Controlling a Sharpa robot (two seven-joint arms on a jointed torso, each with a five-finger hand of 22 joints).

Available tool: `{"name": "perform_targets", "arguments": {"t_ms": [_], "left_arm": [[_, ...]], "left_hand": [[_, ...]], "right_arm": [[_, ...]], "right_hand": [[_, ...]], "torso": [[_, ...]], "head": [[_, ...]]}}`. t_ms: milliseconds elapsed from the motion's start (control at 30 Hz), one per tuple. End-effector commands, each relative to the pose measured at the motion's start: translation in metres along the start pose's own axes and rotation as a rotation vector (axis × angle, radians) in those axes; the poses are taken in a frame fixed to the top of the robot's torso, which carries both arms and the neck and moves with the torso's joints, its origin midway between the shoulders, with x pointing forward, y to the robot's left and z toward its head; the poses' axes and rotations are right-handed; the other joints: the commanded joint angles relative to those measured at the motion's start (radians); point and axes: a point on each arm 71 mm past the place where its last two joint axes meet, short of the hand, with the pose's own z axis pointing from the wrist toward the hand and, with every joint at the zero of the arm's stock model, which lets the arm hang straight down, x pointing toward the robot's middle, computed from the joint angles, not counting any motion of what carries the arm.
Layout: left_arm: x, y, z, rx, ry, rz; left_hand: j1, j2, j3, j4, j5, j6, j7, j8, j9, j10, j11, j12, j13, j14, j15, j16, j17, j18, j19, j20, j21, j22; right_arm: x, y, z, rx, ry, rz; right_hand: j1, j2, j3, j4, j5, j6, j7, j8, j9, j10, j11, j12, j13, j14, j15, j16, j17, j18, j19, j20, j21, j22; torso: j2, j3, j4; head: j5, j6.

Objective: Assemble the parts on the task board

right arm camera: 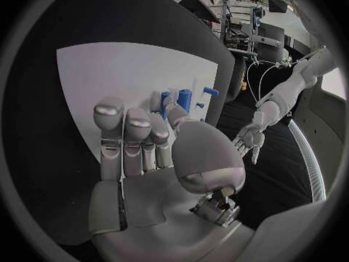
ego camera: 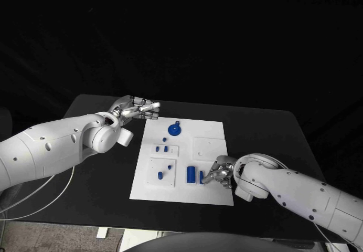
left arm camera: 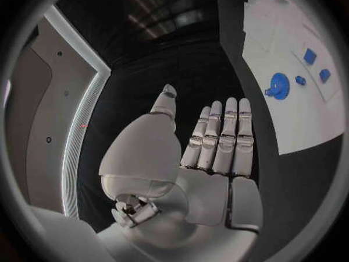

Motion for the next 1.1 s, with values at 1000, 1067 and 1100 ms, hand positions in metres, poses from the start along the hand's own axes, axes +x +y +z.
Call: {"name": "perform_targets", "arguments": {"t_ms": [1000,1067,1100], "left_arm": [[-0.011,-0.002,0.001,0.04,-0.069,0.001],[-0.015,-0.001,0.002,0.044,-0.087,-0.001],[-0.018,-0.001,0.002,0.046,-0.098,-0.003]], "left_hand": [[0.01,0.028,-0.012,-0.017,0.005,0.024,-0.008,0.001,0.002,0.009,-0.007,0.0,0.001,0.009,-0.004,-0.005,-0.001,0.008,0.003,-0.001,0.004,0.0],[0.01,0.036,-0.016,-0.02,0.003,0.025,-0.009,0.001,0.002,0.01,-0.007,0.001,0.001,0.01,-0.004,-0.004,-0.001,0.007,0.003,-0.001,0.004,-0.001],[0.009,0.04,-0.02,-0.021,0.001,0.026,-0.009,0.001,0.001,0.009,-0.007,0.001,0.001,0.01,-0.004,-0.004,-0.001,0.007,0.002,-0.001,0.003,-0.001]], "right_arm": [[-0.063,-0.014,-0.001,-0.268,-0.155,0.302],[-0.085,-0.017,0.0,-0.316,-0.218,0.359],[-0.096,-0.019,0.0,-0.333,-0.251,0.389]], "right_hand": [[-0.045,-0.058,-0.201,0.143,-0.01,-0.097,0.038,0.0,0.009,-0.056,0.028,-0.056,-0.042,-0.011,0.016,-0.075,-0.038,0.034,0.047,0.011,-0.155,-0.034],[-0.018,-0.035,-0.188,0.118,-0.006,-0.106,0.044,-0.001,0.009,-0.098,0.033,-0.124,-0.086,-0.038,0.021,-0.141,-0.091,0.04,0.026,0.017,-0.279,-0.077],[0.015,-0.011,-0.167,0.094,-0.006,-0.107,0.046,-0.001,0.008,-0.159,0.035,-0.219,-0.15,-0.059,0.024,-0.163,-0.104,0.049,0.003,0.019,-0.381,-0.114]], "torso": [[-0.005,-0.003,-0.0059],[-0.007,-0.0033,-0.0084],[-0.008,-0.0032,-0.0098]], "head": [[-0.032,0.095],[-0.041,0.123],[-0.042,0.137]]}}
